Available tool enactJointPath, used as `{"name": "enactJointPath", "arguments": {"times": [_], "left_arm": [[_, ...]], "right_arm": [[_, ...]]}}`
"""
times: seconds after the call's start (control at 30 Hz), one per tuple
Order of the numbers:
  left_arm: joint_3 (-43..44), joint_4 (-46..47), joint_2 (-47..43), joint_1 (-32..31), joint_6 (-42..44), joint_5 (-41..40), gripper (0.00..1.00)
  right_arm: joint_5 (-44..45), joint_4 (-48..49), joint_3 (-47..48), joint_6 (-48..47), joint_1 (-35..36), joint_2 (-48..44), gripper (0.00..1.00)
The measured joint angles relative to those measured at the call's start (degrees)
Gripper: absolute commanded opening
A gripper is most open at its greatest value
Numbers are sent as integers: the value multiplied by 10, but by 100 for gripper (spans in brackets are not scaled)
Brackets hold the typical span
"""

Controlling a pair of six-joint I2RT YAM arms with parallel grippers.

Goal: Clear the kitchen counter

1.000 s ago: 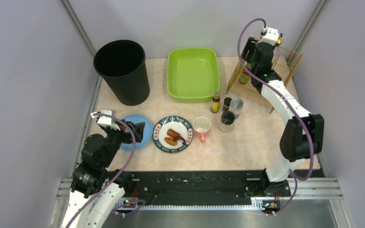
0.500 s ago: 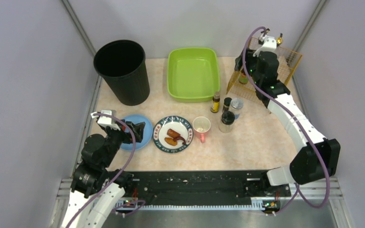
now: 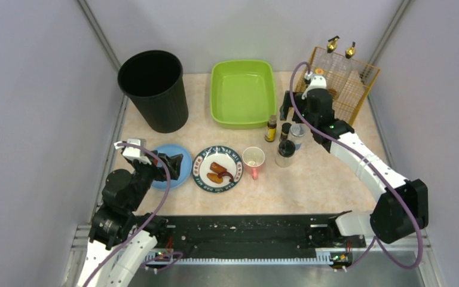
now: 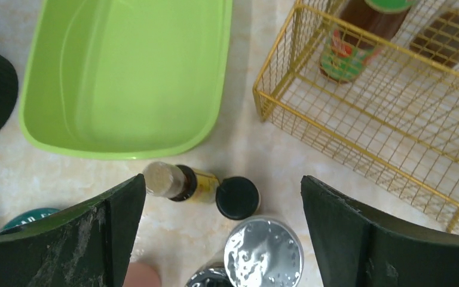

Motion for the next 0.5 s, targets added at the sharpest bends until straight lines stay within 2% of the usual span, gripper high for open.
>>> {"name": "enactJointPath", "arguments": {"times": [0.23, 0.5], "left_arm": [[0, 0, -3, 0, 0, 1, 99], [0, 0, -3, 0, 0, 1, 99]], "right_arm": [[11, -4, -60, 10, 1, -40, 99], [28, -3, -72, 15, 4, -54, 98]]}}
